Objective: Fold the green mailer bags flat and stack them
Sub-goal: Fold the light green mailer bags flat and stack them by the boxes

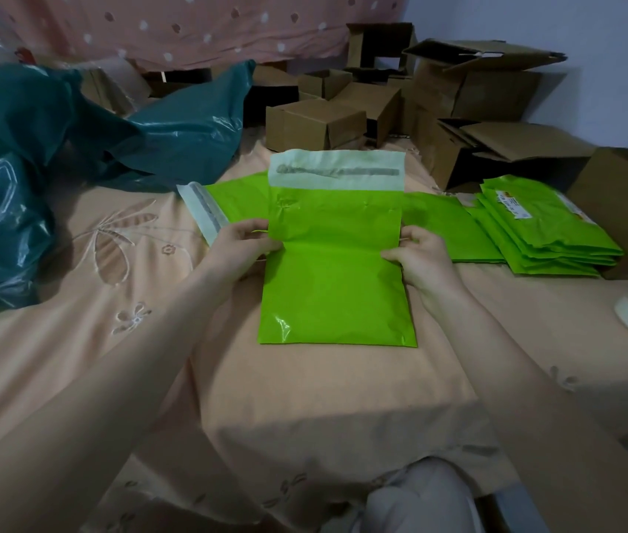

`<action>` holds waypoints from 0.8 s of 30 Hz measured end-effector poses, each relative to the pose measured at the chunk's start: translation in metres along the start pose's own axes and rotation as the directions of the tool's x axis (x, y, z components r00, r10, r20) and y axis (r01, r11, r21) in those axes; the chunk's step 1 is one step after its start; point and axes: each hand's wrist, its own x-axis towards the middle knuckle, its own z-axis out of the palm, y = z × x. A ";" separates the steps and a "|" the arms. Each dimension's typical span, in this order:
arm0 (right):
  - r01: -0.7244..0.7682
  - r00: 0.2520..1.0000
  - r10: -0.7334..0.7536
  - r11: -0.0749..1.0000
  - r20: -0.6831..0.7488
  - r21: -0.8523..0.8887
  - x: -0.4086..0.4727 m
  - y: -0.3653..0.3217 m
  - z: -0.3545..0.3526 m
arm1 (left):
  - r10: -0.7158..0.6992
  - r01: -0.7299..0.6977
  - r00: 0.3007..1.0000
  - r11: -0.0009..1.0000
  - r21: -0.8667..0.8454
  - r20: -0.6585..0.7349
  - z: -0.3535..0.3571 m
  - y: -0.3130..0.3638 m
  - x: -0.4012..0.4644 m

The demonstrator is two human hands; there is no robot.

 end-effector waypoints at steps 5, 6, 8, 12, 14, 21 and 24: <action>-0.009 0.999 0.010 1.000 -0.041 0.012 0.006 0.005 0.003 | 0.007 -0.004 0.999 0.998 0.070 -0.035 0.000 -0.001 0.007; -0.003 0.999 0.003 1.000 -0.051 -0.011 0.007 0.006 0.003 | 0.031 -0.023 0.998 0.990 0.138 -0.054 0.000 -0.001 0.007; 0.032 0.997 -0.037 0.996 -0.065 -0.082 0.009 0.007 0.001 | 0.103 -0.069 0.991 0.945 0.320 -0.090 -0.002 -0.002 0.009; 0.202 0.973 -0.224 0.942 -0.054 -0.269 0.010 0.007 -0.004 | 0.308 -0.226 0.948 0.825 0.519 -0.077 -0.005 -0.004 0.014; 0.248 0.954 -0.291 0.903 -0.073 -0.350 0.009 0.003 -0.006 | 0.286 -0.215 0.953 0.865 0.454 -0.094 -0.005 -0.001 0.014; -0.053 0.997 0.055 0.998 -0.051 0.037 0.001 -0.020 -0.002 | -0.060 0.060 0.998 0.998 0.004 0.009 -0.005 0.011 0.005; -0.171 0.985 0.170 0.966 0.022 0.196 -0.006 -0.026 -0.003 | -0.121 0.124 0.991 0.990 -0.068 0.052 -0.007 0.010 0.004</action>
